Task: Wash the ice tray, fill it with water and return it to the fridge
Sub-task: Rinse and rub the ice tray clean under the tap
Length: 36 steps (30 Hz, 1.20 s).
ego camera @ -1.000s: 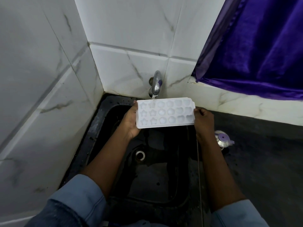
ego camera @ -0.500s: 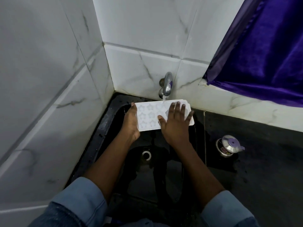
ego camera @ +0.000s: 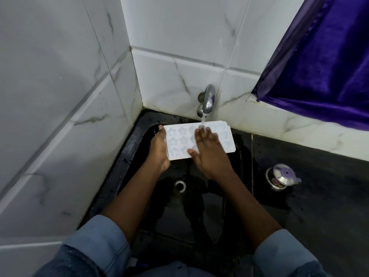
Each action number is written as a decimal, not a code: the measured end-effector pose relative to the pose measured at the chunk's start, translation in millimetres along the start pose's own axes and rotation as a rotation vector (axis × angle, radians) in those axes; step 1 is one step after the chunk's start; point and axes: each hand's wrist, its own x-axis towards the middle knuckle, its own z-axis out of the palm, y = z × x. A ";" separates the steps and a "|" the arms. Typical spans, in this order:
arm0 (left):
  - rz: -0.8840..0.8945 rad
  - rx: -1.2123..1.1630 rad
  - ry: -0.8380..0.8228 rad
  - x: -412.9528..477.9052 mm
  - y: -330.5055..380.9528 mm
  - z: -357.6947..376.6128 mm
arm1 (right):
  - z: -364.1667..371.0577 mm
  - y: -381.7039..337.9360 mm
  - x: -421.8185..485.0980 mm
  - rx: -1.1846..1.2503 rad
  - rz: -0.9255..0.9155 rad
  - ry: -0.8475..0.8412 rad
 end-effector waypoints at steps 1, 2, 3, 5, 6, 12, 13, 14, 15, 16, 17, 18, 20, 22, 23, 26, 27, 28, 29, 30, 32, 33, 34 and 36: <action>0.008 0.015 0.013 -0.6 -0.1 -0.8 | -3.3 11.3 0.2 -0.001 0.079 0.014; 0.018 0.026 0.025 -1.0 -0.9 -1.5 | -6.2 20.0 0.5 -0.012 0.141 0.023; 0.024 0.035 0.030 -1.3 -2.1 -2.2 | -8.9 24.9 1.0 -0.023 0.180 0.023; 0.023 0.033 0.032 -2.0 -4.3 -1.3 | -11.3 20.7 2.0 -0.010 0.194 0.010; 0.024 0.023 0.036 -2.4 -6.0 1.0 | -10.8 13.8 2.3 0.004 0.175 0.004; 0.017 -0.010 0.039 -4.1 -2.5 9.2 | 1.3 -40.5 -1.4 0.051 -0.115 -0.093; -0.002 -0.018 0.038 -5.9 -1.2 9.9 | 4.0 -44.1 -2.7 0.044 -0.184 -0.095; -0.014 -0.024 0.050 -7.3 0.0 10.3 | 6.0 -45.4 -4.0 0.030 -0.245 -0.092; -0.025 -0.032 0.057 -8.1 0.9 10.3 | 6.9 -44.4 -4.5 0.018 -0.287 -0.087; -0.035 -0.047 0.047 -9.4 1.7 9.6 | 6.7 -41.9 -4.3 0.009 -0.300 -0.078; -0.040 -0.057 0.026 -10.7 2.8 8.3 | 5.9 -38.0 -2.9 0.006 -0.279 -0.067; -0.033 -0.063 0.004 -11.2 3.7 6.6 | 4.0 -32.6 -1.4 0.011 -0.227 -0.056; -0.005 -0.058 -0.015 -10.9 5.8 2.5 | -0.8 -19.6 2.0 0.023 -0.070 -0.036; 0.021 -0.043 0.013 -10.5 6.5 -0.6 | -6.3 -7.5 4.3 0.019 0.083 -0.016; 0.030 -0.036 0.032 -10.4 6.2 -1.6 | -8.2 -5.0 5.0 0.023 0.139 -0.010; 0.032 -0.036 0.019 -11.8 3.1 -2.4 | -9.4 -19.3 5.6 0.063 0.164 -0.017; 0.035 -0.028 0.019 -12.1 1.5 -2.3 | -8.0 -29.0 5.8 0.081 0.122 -0.030; 0.046 -0.020 0.032 -13.3 0.2 -2.1 | -5.7 -39.1 5.3 0.087 0.059 -0.050; 0.058 -0.016 0.054 -14.9 -1.1 -2.7 | -2.7 -49.3 4.2 0.083 -0.015 -0.073; 0.056 -0.020 0.065 -17.3 -3.3 -4.3 | 0.8 -57.9 2.0 0.079 -0.089 -0.095; 0.024 -0.035 0.063 -25.2 -7.1 -10.0 | 7.1 -68.7 -2.2 0.078 -0.213 -0.129; 0.012 -0.038 0.062 -27.7 -8.9 -14.1 | 9.3 -69.4 -4.0 0.069 -0.262 -0.138; 0.012 -0.047 0.058 -29.3 -10.4 -19.7 | 10.2 -68.0 -5.3 0.047 -0.299 -0.135; 0.032 -0.078 0.038 -32.4 -12.5 -27.9 | 8.5 -58.5 -5.6 0.013 -0.281 -0.103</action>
